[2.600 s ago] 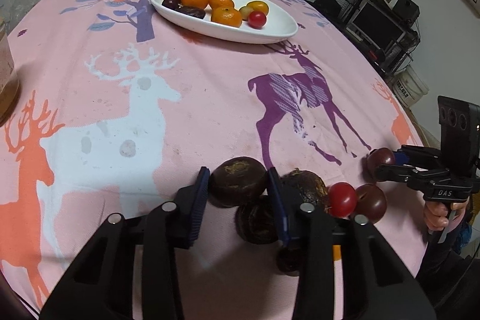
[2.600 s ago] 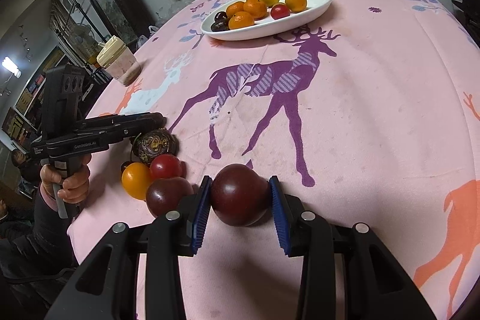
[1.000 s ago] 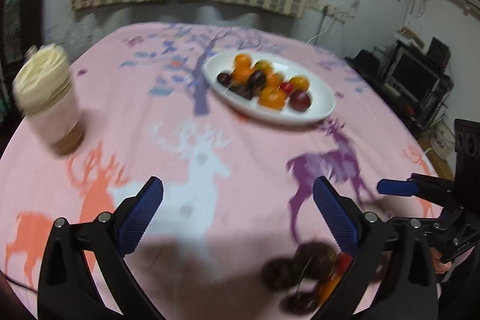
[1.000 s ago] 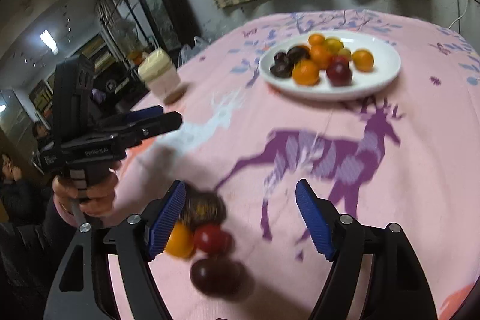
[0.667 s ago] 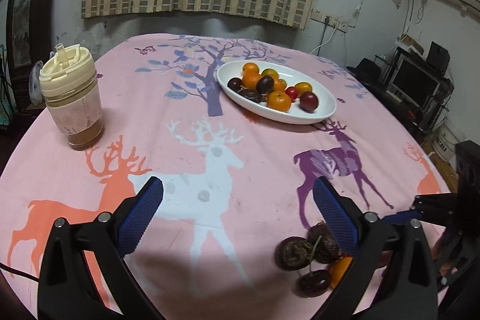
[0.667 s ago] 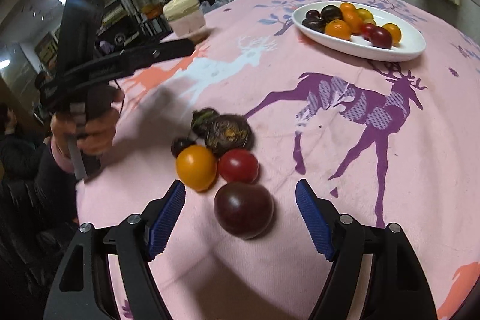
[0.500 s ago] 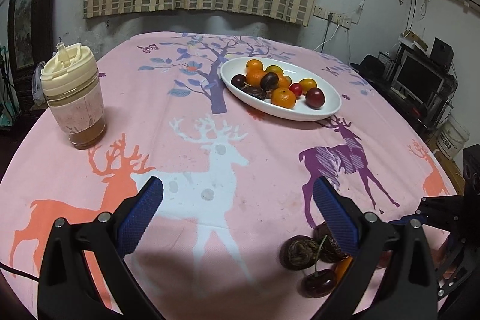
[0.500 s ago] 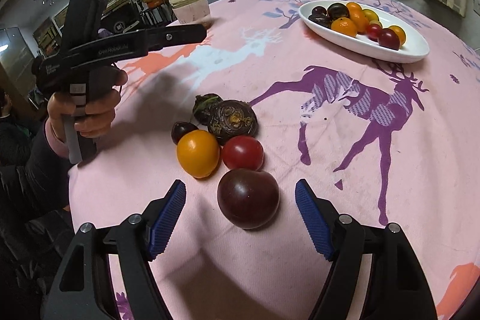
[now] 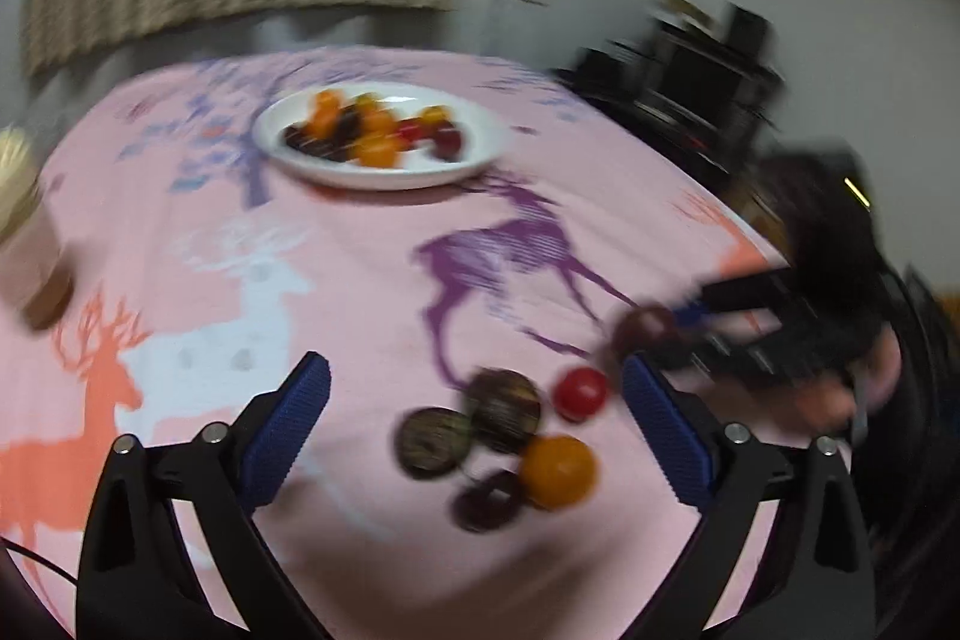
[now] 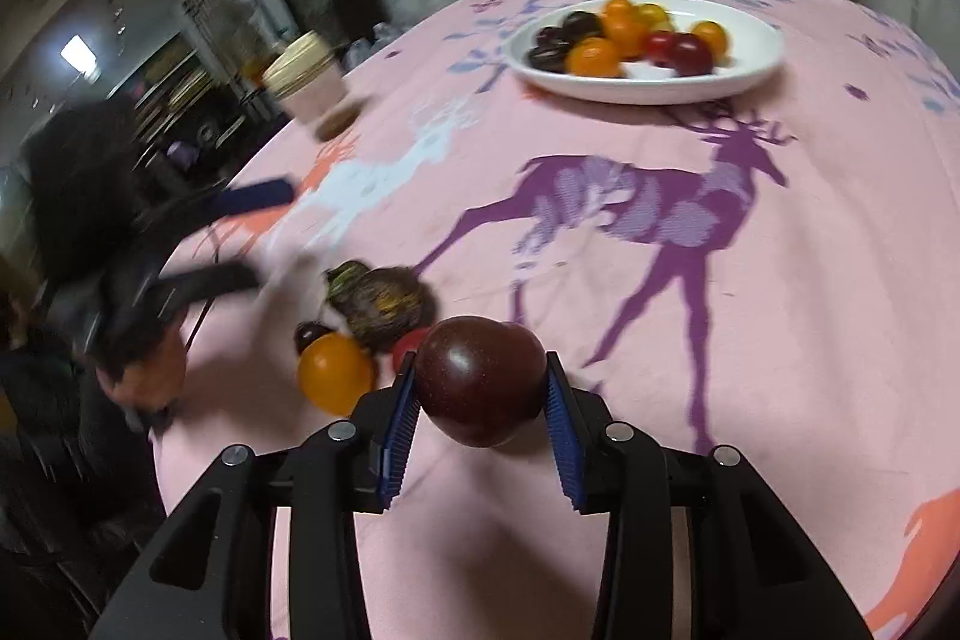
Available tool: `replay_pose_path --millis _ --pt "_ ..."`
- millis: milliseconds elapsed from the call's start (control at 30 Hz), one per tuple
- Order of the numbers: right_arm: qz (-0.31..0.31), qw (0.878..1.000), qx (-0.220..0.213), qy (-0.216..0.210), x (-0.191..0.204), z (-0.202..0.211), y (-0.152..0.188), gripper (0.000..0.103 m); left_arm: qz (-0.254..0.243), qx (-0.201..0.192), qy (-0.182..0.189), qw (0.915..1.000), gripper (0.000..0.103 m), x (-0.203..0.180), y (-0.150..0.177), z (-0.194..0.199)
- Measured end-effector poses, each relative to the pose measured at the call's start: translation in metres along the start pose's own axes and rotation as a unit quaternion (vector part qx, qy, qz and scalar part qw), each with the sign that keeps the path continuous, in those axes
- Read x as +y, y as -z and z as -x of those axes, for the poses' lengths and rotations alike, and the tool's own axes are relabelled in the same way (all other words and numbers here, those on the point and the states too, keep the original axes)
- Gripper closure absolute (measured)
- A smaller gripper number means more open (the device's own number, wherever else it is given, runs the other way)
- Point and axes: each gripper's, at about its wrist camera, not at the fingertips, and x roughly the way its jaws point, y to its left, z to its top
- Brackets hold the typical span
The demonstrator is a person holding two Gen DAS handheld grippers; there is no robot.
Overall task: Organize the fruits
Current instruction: 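Move a dark tomato with the right tool while the left moves a yellow tomato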
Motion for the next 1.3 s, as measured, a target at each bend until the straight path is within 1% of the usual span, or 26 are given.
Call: replay_pose_path --millis 33,67,100,133,167,267,400,467,533,667,767,800,867,900,967,1067,1200,1300 --pt "-0.006 1.0 -0.001 0.004 -0.003 0.0 0.0 0.063 -0.032 0.003 0.011 0.9994 0.023 -0.013 0.005 0.002" --pt "-0.011 1.0 -0.001 0.005 -0.005 0.001 0.0 0.063 -0.048 0.008 0.021 0.9986 0.03 -0.022 0.009 0.001" --pt "-0.013 1.0 -0.001 0.003 -0.005 0.001 0.001 0.063 -0.062 0.016 0.03 0.9975 0.033 -0.029 0.013 0.0" --pt "-0.013 1.0 0.0 -0.001 -0.005 0.002 0.001 0.063 -0.074 0.027 0.033 0.9963 0.04 -0.035 0.018 -0.003" --pt "-0.011 1.0 -0.001 -0.003 -0.003 0.002 0.001 0.063 -0.083 0.035 0.029 0.9955 0.041 -0.04 0.02 -0.006" --pt "-0.005 1.0 -0.006 -0.005 0.0 0.003 -0.001 0.062 -0.102 0.053 0.002 0.9934 0.042 -0.049 0.026 -0.018" --pt "-0.007 1.0 -0.01 0.001 -0.001 0.005 -0.002 0.062 -0.103 0.066 0.004 0.9925 0.042 -0.048 0.027 -0.023" --pt "-0.007 1.0 -0.009 0.001 -0.001 0.005 -0.003 0.062 -0.106 0.086 0.002 0.9907 0.042 -0.049 0.028 -0.027" --pt "-0.006 1.0 -0.01 0.003 -0.001 0.005 -0.003 0.061 -0.119 0.089 -0.003 0.9889 0.043 -0.053 0.029 -0.028" --pt "-0.008 1.0 -0.011 0.008 -0.002 0.005 -0.003 0.061 -0.158 0.1 -0.023 0.9821 0.043 -0.066 0.036 -0.031" --pt "-0.005 1.0 -0.015 0.011 -0.001 0.006 -0.003 0.061 -0.159 0.106 -0.039 0.9808 0.043 -0.069 0.034 -0.036" --pt "-0.004 1.0 -0.016 0.012 -0.001 0.007 -0.003 0.061 -0.156 0.11 -0.044 0.9806 0.045 -0.069 0.033 -0.039" --pt "-0.003 1.0 -0.018 0.014 0.0 0.007 -0.003 0.061 -0.155 0.117 -0.06 0.9791 0.054 -0.069 0.03 -0.044" --pt "-0.003 1.0 -0.018 0.014 0.0 0.008 -0.003 0.061 -0.156 0.118 -0.065 0.9786 0.056 -0.07 0.029 -0.045" --pt "-0.004 1.0 -0.018 0.015 0.0 0.008 -0.003 0.061 -0.151 0.12 -0.074 0.9784 0.065 -0.067 0.027 -0.046" --pt "-0.002 1.0 -0.018 0.011 0.002 0.008 -0.003 0.061 -0.136 0.121 -0.062 0.9813 0.065 -0.06 0.026 -0.045" --pt "0.003 1.0 -0.021 0.009 0.004 0.009 -0.003 0.061 -0.132 0.117 -0.059 0.9826 0.065 -0.061 0.027 -0.039" --pt "0.003 1.0 -0.017 0.009 0.003 0.007 -0.002 0.061 -0.112 0.101 -0.037 0.9879 0.066 -0.057 0.022 -0.025"
